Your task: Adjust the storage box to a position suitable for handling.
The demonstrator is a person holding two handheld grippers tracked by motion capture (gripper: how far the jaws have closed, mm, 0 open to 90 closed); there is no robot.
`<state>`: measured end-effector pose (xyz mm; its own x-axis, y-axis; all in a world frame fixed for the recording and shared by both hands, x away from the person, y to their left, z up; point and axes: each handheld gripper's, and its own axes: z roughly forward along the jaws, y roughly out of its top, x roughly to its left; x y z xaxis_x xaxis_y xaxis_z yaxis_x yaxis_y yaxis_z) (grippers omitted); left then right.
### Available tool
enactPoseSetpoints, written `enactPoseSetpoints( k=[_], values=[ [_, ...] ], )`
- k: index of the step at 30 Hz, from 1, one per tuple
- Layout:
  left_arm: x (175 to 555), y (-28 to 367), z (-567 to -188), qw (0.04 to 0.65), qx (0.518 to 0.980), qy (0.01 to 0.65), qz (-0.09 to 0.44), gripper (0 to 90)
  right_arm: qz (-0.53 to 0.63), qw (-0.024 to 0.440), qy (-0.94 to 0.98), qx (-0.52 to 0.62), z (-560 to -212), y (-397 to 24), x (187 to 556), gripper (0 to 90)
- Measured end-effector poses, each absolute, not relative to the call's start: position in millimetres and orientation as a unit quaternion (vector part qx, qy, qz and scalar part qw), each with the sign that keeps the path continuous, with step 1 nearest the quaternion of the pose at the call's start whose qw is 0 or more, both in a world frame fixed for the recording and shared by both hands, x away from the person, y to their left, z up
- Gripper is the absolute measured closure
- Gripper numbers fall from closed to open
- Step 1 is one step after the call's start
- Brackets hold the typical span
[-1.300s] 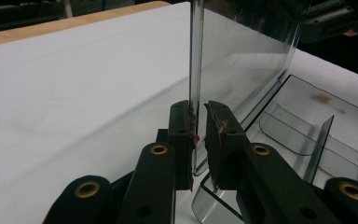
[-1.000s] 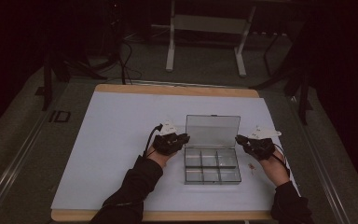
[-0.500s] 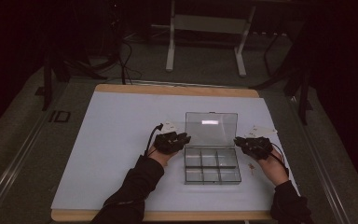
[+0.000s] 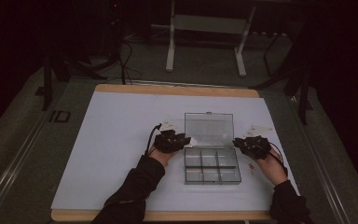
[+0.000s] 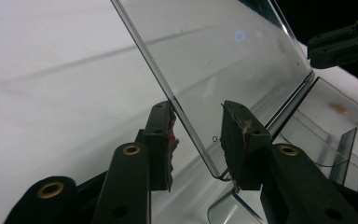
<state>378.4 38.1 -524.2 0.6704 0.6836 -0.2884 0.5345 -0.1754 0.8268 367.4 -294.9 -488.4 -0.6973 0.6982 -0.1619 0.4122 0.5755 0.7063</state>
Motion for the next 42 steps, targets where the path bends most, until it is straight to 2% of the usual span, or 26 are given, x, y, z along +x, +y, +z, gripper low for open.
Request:
enactPoseSetpoints(
  k=[4, 7, 12, 14, 17, 18, 20, 22, 24, 28, 36, 42],
  values=[
    [380, 39, -525, 0.502, 0.761, 0.406, 0.065, 64.7, 0.329, 0.215, 0.860, 0.324, -488, -295, 368, 80.4],
    [382, 39, -527, 0.491, 0.763, 0.416, 0.063, 59.5, 0.327, 0.212, 0.862, 0.324, -489, -294, 369, 80.2],
    [381, 35, -530, 0.481, 0.771, 0.413, 0.064, 59.5, 0.324, 0.210, 0.864, 0.323, -491, -292, 369, 79.4],
    [380, 35, -528, 0.480, 0.770, 0.414, 0.069, 54.0, 0.325, 0.211, 0.862, 0.326, -490, -293, 370, 79.3],
    [378, 36, -522, 0.484, 0.772, 0.406, 0.079, 52.0, 0.326, 0.212, 0.862, 0.326, -489, -294, 370, 79.0],
    [377, 37, -520, 0.485, 0.772, 0.402, 0.081, 42.4, 0.325, 0.209, 0.862, 0.327, -487, -296, 370, 78.6],
    [375, 37, -516, 0.490, 0.773, 0.396, 0.080, 35.4, 0.325, 0.210, 0.862, 0.328, -485, -297, 369, 78.2],
    [372, 37, -513, 0.496, 0.775, 0.385, 0.076, 22.7, 0.326, 0.207, 0.862, 0.328, -484, -297, 369, 77.3],
    [369, 37, -509, 0.493, 0.780, 0.377, 0.083, 14.0, 0.327, 0.204, 0.862, 0.329, -483, -297, 368, 76.1],
    [365, 38, -504, 0.499, 0.779, 0.370, 0.085, 7.3, 0.325, 0.201, 0.864, 0.328, -481, -297, 367, 73.3],
    [347, 51, -497, 0.491, 0.789, 0.358, 0.091, 7.2, 0.323, 0.183, 0.865, 0.337, -478, -306, 363, 63.3],
    [330, 64, -503, 0.473, 0.801, 0.353, 0.095, 7.2, 0.312, 0.167, 0.869, 0.346, -479, -316, 361, 60.6]
  ],
)
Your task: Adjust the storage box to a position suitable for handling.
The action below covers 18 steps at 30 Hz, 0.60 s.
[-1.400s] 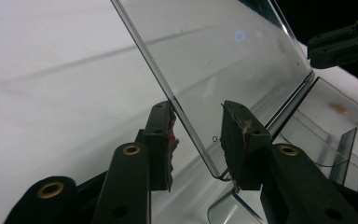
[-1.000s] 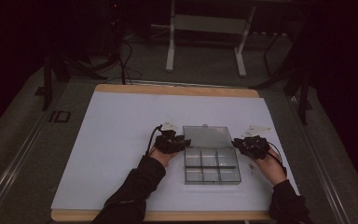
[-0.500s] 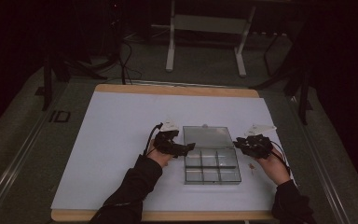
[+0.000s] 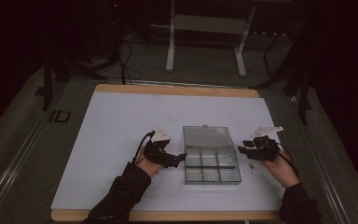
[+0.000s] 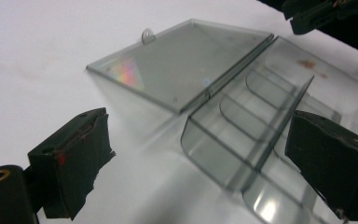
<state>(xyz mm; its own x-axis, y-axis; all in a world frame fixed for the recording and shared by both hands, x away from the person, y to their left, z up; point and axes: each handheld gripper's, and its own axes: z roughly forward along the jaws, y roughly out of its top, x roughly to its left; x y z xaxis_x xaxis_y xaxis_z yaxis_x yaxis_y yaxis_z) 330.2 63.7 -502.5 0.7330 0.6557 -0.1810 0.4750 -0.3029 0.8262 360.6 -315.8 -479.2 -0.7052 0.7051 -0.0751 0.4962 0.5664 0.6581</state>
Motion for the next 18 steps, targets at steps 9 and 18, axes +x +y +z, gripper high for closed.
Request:
enactPoseSetpoints(
  k=[9, 18],
  values=[
    [312, 84, -511, 0.474, 0.800, 0.354, 0.100, 7.2, 0.300, 0.145, 0.871, 0.360, -484, -329, 356, 54.4],
    [300, 92, -518, 0.483, 0.791, 0.366, 0.089, 7.2, 0.283, 0.129, 0.876, 0.368, -488, -342, 349, 51.0]
  ],
)
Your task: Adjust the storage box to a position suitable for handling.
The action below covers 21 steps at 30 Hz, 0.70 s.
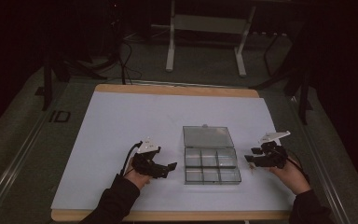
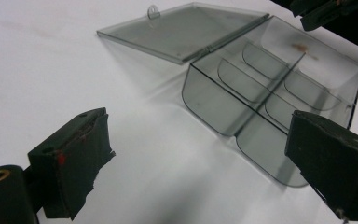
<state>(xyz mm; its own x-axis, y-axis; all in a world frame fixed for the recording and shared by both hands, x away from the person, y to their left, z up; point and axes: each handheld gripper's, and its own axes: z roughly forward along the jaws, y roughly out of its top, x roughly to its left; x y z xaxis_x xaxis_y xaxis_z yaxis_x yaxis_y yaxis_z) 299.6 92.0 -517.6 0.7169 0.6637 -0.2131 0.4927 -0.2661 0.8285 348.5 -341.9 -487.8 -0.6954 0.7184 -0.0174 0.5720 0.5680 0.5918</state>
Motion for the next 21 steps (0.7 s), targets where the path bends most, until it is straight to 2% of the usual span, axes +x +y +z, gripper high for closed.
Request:
enactPoseSetpoints(
  k=[21],
  values=[
    [280, 96, -525, 0.484, 0.788, 0.371, 0.084, 7.2, 0.206, 0.074, 0.913, 0.346, -498, -352, 340, 49.1]
  ],
)
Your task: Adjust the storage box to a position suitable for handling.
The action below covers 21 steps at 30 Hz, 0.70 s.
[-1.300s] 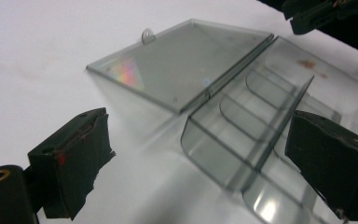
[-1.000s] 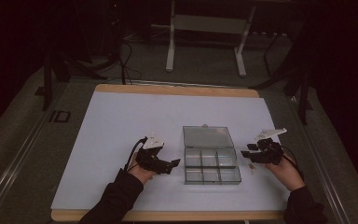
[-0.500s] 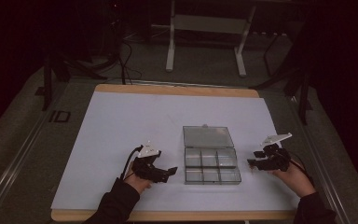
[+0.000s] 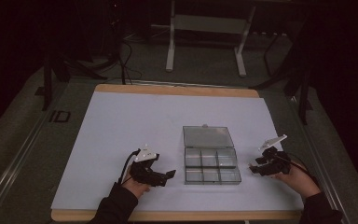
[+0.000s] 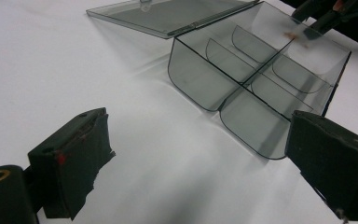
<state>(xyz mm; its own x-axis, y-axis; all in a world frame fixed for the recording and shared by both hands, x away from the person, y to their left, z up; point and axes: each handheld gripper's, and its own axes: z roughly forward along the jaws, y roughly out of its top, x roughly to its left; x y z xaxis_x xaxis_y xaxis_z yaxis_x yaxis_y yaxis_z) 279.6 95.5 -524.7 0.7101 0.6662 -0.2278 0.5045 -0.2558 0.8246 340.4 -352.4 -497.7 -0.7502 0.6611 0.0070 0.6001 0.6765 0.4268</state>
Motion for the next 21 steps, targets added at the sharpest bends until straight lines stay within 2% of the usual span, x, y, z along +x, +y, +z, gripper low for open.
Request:
enactPoseSetpoints(
  k=[13, 18, 21],
  values=[
    [281, 96, -525, 0.484, 0.786, 0.373, 0.091, 7.2, 0.160, 0.061, 0.924, 0.343, -503, -342, 351, 55.3],
    [281, 97, -525, 0.485, 0.786, 0.373, 0.092, 7.2, 0.139, 0.068, 0.932, 0.328, -503, -338, 350, 60.8],
    [281, 97, -525, 0.485, 0.785, 0.374, 0.092, 7.2, 0.128, 0.067, 0.937, 0.319, -502, -334, 349, 68.8]
  ],
)
